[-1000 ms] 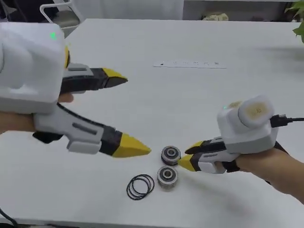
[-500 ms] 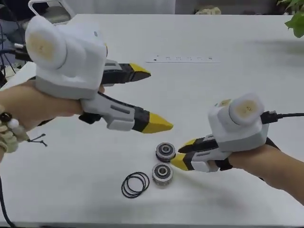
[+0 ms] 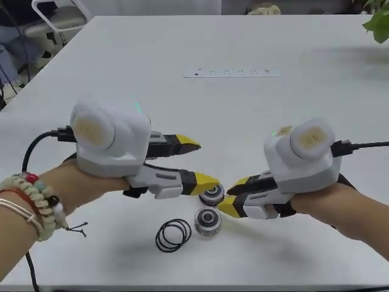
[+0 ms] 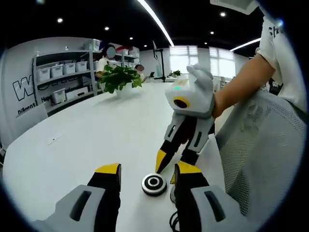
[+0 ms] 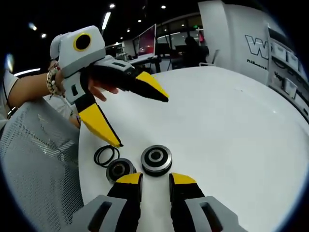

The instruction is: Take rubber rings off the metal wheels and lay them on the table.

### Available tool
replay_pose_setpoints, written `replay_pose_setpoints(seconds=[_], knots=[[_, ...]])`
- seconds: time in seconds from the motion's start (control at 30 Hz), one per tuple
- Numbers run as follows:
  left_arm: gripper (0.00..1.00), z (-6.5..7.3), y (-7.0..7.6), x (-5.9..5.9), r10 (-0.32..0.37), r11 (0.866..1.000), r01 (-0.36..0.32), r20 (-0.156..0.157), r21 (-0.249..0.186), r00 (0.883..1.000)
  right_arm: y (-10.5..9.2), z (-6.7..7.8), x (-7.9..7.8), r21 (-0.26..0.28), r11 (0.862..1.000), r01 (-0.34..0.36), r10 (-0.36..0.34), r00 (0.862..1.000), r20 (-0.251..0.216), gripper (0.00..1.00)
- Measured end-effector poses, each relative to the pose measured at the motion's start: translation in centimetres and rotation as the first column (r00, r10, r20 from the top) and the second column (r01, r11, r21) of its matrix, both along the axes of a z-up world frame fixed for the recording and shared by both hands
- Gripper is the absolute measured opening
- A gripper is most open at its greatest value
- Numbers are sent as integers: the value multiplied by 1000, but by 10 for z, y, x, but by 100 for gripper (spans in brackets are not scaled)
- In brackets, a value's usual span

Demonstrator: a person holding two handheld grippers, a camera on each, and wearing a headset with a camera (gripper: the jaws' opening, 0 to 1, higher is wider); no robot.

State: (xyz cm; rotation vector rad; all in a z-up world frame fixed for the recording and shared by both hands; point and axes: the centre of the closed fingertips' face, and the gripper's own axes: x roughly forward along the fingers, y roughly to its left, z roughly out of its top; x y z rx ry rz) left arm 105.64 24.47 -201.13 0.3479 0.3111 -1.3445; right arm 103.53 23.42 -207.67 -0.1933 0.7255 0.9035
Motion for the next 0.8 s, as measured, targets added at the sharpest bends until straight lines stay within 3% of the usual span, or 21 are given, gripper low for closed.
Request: replay_pose_setpoints(seconds=[0.3, 0.63, 0.7, 0.8], knots=[[30, -29, 0, 7, 36, 997, -37, 11, 73, 999, 2, -1, -1, -7, 1000, -7, 7, 1000, 4, 19], [18, -46, -5, -1, 31, 993, -29, -14, 112, 999, 1, -1, 2, -7, 1000, 5, -4, 1000, 22, 19], [16, -46, -5, -1, 37, 994, -34, -31, 102, 999, 2, 0, 2, 1, 1000, 6, -6, 1000, 20, 19], [14, -47, -4, 0, 40, 993, -36, -27, 112, 999, 3, -1, 1, 3, 1000, 1, -1, 1000, 23, 20]])
